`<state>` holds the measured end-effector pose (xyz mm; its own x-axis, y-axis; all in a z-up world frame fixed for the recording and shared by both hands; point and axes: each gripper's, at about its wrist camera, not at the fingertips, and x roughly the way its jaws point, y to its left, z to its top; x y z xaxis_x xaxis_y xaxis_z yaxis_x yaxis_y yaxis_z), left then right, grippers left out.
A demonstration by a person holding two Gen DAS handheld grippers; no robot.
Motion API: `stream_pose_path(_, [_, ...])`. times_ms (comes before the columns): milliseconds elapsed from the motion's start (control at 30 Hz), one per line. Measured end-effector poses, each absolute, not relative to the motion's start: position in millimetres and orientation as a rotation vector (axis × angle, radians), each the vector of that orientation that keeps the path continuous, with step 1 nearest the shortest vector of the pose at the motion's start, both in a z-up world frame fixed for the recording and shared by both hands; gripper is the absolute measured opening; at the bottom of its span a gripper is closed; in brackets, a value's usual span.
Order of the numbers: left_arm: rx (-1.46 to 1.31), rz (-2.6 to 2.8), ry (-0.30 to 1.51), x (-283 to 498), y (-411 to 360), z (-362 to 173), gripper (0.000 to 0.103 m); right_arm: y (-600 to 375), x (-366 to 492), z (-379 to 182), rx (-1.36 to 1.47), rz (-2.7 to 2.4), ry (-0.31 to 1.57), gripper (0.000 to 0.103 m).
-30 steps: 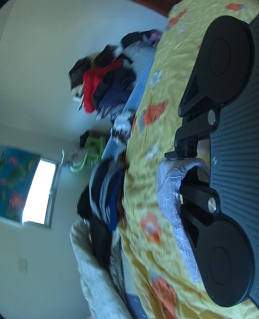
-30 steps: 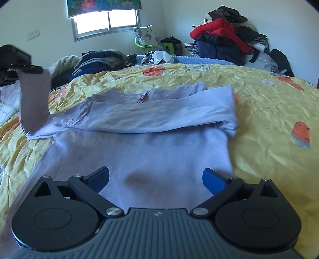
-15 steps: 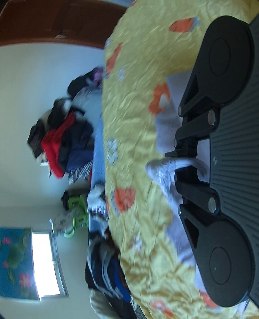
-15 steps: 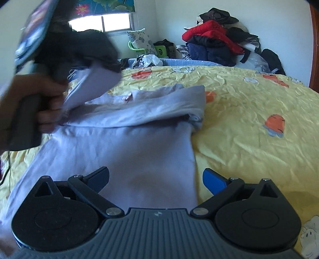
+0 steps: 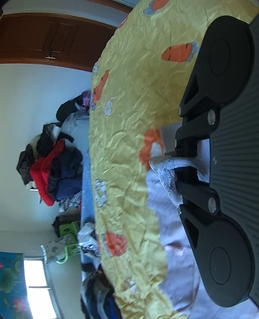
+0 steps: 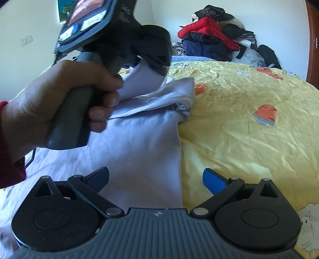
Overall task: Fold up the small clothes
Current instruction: 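Carry the sleeve across the chest and open the left tool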
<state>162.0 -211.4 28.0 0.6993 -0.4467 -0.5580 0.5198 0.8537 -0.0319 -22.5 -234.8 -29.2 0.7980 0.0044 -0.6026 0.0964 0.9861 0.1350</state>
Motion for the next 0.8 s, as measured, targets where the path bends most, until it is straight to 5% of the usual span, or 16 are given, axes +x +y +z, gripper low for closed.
stream_pose_path(533, [0.220, -0.576, 0.662, 154, -232, 17, 0.012, -235, -24, -35, 0.161, -0.058, 0.653, 0.103])
stream_pose_path(600, [0.222, -0.582, 0.664, 152, -233, 18, 0.017, -235, -24, -36, 0.157, -0.060, 0.652, 0.103])
stream_pose_path(800, [0.228, -0.583, 0.615, 141, -236, 25, 0.065, -236, -24, -37, 0.162, -0.060, 0.649, 0.103])
